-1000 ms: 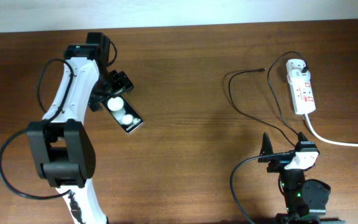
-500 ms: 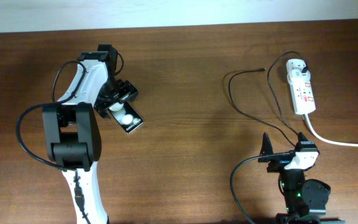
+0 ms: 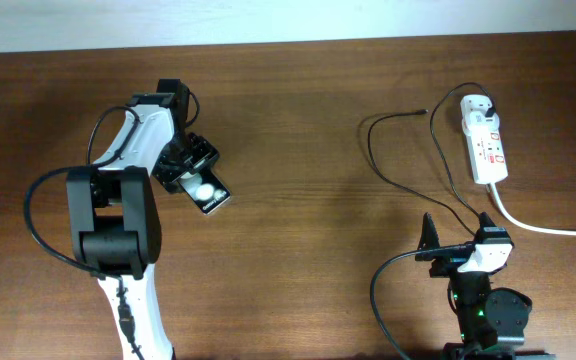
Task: Plug charger to phone and switch on socket
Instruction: 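Grasp the black phone with the left gripper and lift it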
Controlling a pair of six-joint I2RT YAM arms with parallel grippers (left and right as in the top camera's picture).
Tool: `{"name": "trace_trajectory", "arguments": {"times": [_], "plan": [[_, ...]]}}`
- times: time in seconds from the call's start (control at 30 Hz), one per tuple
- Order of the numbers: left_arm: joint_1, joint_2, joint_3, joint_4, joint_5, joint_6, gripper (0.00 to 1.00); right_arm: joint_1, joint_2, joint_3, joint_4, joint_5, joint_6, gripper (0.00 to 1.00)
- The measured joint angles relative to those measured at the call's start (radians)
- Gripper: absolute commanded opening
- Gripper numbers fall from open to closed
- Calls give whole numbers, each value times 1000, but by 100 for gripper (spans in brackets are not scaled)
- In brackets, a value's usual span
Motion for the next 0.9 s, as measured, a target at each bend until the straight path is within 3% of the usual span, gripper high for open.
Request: {"name": "trace_trajectory", "arguments": {"times": [0.13, 0.23, 0.4, 0.9], "plan": [[0, -1, 0, -2, 2, -3, 61, 0, 0, 0, 0, 0, -1, 99], [4, -1, 0, -5, 11, 7, 60, 0, 0, 0, 0, 0, 0, 99], [15, 28, 52, -145, 79, 85, 59, 0, 0, 0, 0, 0, 0, 99], [15, 35, 539, -609, 90, 257, 60, 0, 0, 0, 0, 0, 0, 98]]}}
